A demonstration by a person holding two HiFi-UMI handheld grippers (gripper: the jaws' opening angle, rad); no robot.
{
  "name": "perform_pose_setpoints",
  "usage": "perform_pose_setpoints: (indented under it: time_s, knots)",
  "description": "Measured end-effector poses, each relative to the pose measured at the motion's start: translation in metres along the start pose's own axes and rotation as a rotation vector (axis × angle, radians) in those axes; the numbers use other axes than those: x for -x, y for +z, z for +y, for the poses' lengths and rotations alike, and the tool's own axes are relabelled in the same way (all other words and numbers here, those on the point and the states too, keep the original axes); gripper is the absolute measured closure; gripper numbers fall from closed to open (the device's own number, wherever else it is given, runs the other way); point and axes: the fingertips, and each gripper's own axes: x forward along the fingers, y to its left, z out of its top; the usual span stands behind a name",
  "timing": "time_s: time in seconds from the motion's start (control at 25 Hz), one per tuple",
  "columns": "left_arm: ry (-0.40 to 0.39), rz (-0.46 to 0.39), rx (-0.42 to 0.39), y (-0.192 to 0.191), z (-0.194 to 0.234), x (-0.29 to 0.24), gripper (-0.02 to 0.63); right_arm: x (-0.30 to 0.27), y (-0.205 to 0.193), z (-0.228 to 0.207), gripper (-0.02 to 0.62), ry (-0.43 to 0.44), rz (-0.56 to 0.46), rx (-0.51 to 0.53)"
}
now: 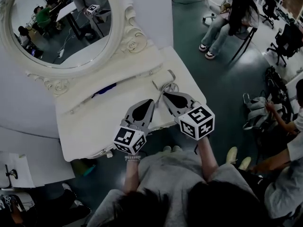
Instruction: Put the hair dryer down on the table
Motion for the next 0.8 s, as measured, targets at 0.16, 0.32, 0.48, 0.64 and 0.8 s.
perform_pose_setpoints:
  time_s: [0.16, 0.32, 0.48, 0.64, 0.8]
  knots:
    - [-0.003, 0.006, 0.000, -0.002, 0.000, 0.000, 0.601, 0.002, 0.004, 0.001, 0.595, 0.008, -0.019, 0.005]
    - [-0.010, 0.009, -0.012, -0.003, -0.004, -0.001, 0.601, 0.005, 0.002, 0.000, 0.595, 0.016, -0.023, 0.016]
    - [-0.021, 0.009, -0.018, -0.004, -0.006, -0.003, 0.601, 0.006, -0.001, 0.000, 0.595, 0.022, -0.025, 0.021]
    - [-0.028, 0.012, -0.023, -0.004, -0.007, -0.004, 0.601, 0.007, -0.001, 0.001, 0.595, 0.025, -0.020, 0.032]
    - [-0.032, 0.020, -0.025, -0.007, -0.008, -0.006, 0.601, 0.008, -0.008, -0.001, 0.595, 0.016, -0.002, 0.039]
